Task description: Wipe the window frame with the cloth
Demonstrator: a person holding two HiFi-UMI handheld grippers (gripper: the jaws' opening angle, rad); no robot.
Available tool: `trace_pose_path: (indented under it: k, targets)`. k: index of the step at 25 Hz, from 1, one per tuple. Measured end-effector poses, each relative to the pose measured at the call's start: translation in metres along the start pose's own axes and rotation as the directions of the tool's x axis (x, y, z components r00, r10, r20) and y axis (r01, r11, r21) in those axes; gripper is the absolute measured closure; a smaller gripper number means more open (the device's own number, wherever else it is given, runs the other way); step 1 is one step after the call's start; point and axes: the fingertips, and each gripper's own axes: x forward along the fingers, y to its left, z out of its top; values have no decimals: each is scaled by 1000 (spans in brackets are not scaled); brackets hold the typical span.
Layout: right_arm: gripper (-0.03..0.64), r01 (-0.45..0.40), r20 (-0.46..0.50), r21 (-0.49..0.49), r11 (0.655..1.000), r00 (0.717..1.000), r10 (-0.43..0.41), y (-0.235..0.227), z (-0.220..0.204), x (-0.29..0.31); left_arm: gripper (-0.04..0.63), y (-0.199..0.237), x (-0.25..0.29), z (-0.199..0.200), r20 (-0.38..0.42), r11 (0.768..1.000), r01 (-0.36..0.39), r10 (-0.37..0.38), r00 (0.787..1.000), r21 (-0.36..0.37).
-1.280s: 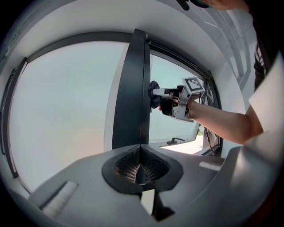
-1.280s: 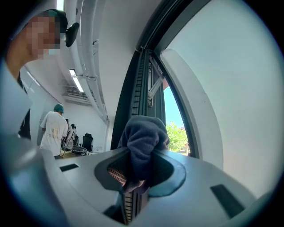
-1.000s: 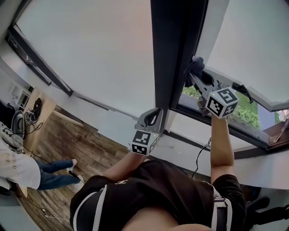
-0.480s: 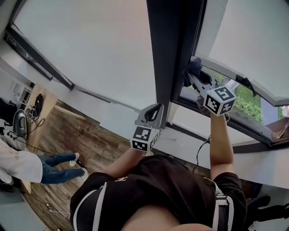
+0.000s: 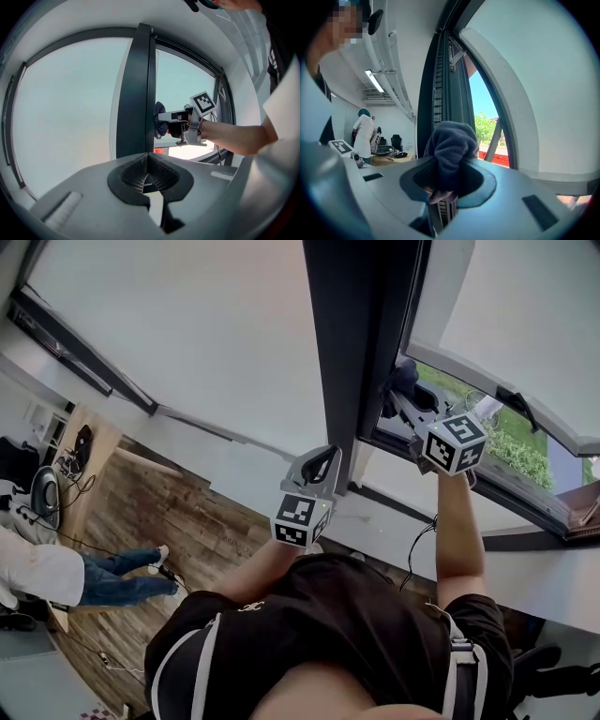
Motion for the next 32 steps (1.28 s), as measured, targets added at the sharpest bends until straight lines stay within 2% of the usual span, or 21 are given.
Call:
trace_pose_path:
  k: [7, 13, 22, 28, 32]
  targets:
    - [523, -8, -63, -14, 1000, 998, 7, -1, -24, 3, 586, -2, 2, -3, -12, 1000, -1, 1, 1000, 0]
    - [523, 25, -157, -88, 996, 987, -39, 0, -55, 6, 586, -5, 1, -6, -17, 1000, 6, -6, 1000, 9]
    - [523, 37, -265, -34, 999, 963, -44, 0, -100, 11, 586, -8, -3, -8, -23, 1000, 12, -11, 1000, 19]
    - [522, 51, -337, -30, 998, 940, -58, -2, -118, 10, 586, -7, -8, -8, -23, 1000, 3, -2, 1000, 22]
    - [522, 60, -408, -69, 996, 909, -83, -2, -134, 12, 586, -4, -10, -9, -24, 1000, -3, 4, 1000, 20]
